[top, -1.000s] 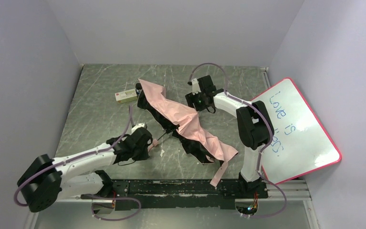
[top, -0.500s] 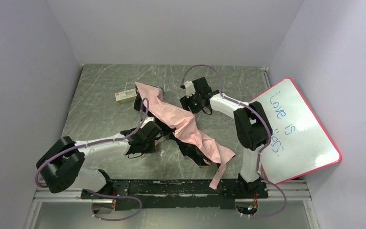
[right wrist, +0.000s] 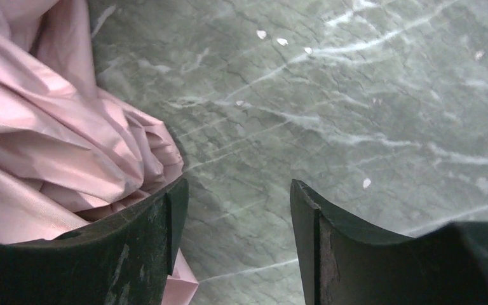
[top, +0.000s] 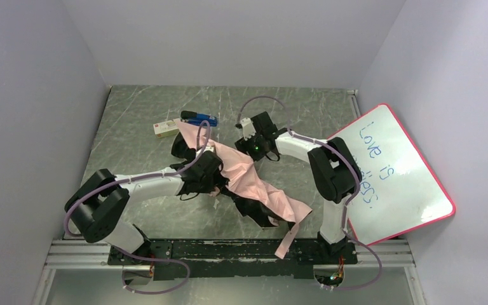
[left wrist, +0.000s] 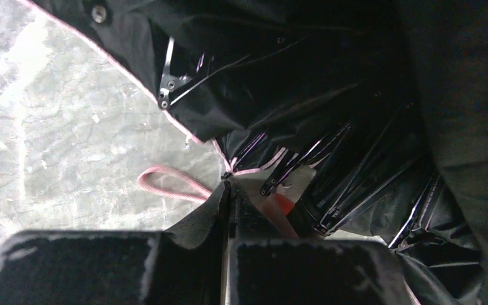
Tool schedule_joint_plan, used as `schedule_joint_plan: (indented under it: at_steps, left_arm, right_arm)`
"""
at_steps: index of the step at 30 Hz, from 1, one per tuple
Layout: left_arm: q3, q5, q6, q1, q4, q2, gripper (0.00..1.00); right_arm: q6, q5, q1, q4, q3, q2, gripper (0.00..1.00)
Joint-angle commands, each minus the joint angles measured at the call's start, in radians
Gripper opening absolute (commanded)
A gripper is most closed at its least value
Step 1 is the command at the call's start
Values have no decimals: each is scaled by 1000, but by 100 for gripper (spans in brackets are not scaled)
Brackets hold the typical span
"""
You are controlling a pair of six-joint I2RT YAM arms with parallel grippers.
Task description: Put away the umbrella
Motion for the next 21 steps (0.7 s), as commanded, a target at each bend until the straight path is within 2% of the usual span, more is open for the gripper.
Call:
schedule_joint_plan:
  at_steps: [1,2,3,4,7,13,15,18,21]
  left_arm:
    - [14,32,9,0,72,-35,5]
    - [-3,32,7,0,56,-63,7]
    - [-22,30,0,0,35,-94,16]
    - [-44,31,-5,0,12,-137,20]
    - [-111,42,-24,0,-62,-297,32]
    - [-162,32,-71,0,-272,-574,40]
    - [-139,16,-50,0,-311,-647,41]
    - [-51,-12,37,0,-308,-704,49]
    - [132,-24,183,1,-268,-641,61]
  right_arm:
    - [115,97,19,-10,-23,-51,65]
    - [146,163,16,-13,-17,-65,66]
    - [172,234,14,-13,-14,-85,67]
    - [192,287,11,-11,-14,-107,68]
    - [242,409,-4,10,-19,-204,71]
    - [343,601,-14,26,-34,-355,73]
    - [374,604,-15,18,-54,-408,74]
    - [447,598,-15,-39,-73,-488,75]
    - [572,635,-15,-141,-93,-583,76]
